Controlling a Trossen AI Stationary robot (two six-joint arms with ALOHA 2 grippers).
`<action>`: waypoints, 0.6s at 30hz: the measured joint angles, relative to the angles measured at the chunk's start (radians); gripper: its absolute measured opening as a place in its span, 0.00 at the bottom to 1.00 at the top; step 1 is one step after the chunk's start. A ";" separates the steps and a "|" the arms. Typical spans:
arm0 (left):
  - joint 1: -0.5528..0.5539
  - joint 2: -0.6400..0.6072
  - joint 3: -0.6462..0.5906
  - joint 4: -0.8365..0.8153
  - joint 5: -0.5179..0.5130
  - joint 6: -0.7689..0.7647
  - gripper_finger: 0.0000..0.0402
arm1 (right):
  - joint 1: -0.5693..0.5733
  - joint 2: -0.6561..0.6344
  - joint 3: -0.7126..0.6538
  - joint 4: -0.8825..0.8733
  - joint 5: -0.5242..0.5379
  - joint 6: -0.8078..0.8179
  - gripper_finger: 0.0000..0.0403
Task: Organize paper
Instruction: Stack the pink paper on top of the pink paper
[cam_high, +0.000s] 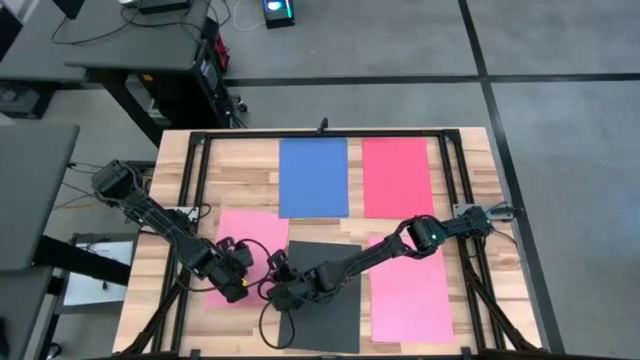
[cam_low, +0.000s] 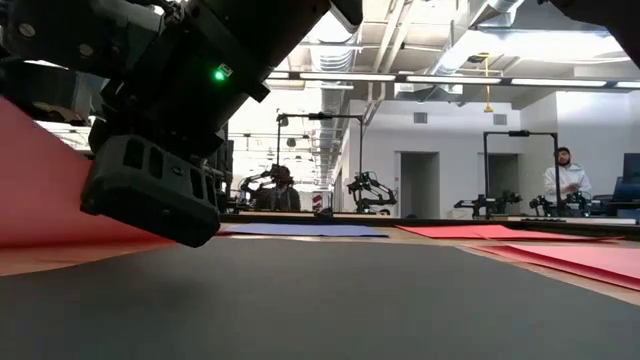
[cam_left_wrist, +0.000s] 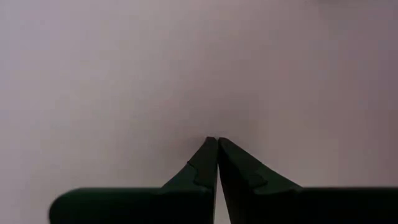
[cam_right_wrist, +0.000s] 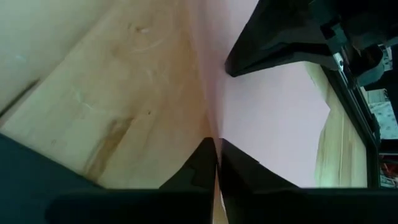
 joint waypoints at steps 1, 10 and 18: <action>0.000 -0.003 0.012 -0.013 -0.001 0.000 0.00 | 0.000 0.000 0.000 0.000 0.000 0.000 0.01; -0.016 -0.032 0.232 -0.446 -0.150 -0.002 0.00 | 0.000 0.000 0.000 0.032 0.003 0.001 0.00; -0.109 -0.034 0.468 -0.656 -0.314 -0.034 0.00 | -0.006 -0.003 0.000 0.029 0.003 0.094 0.00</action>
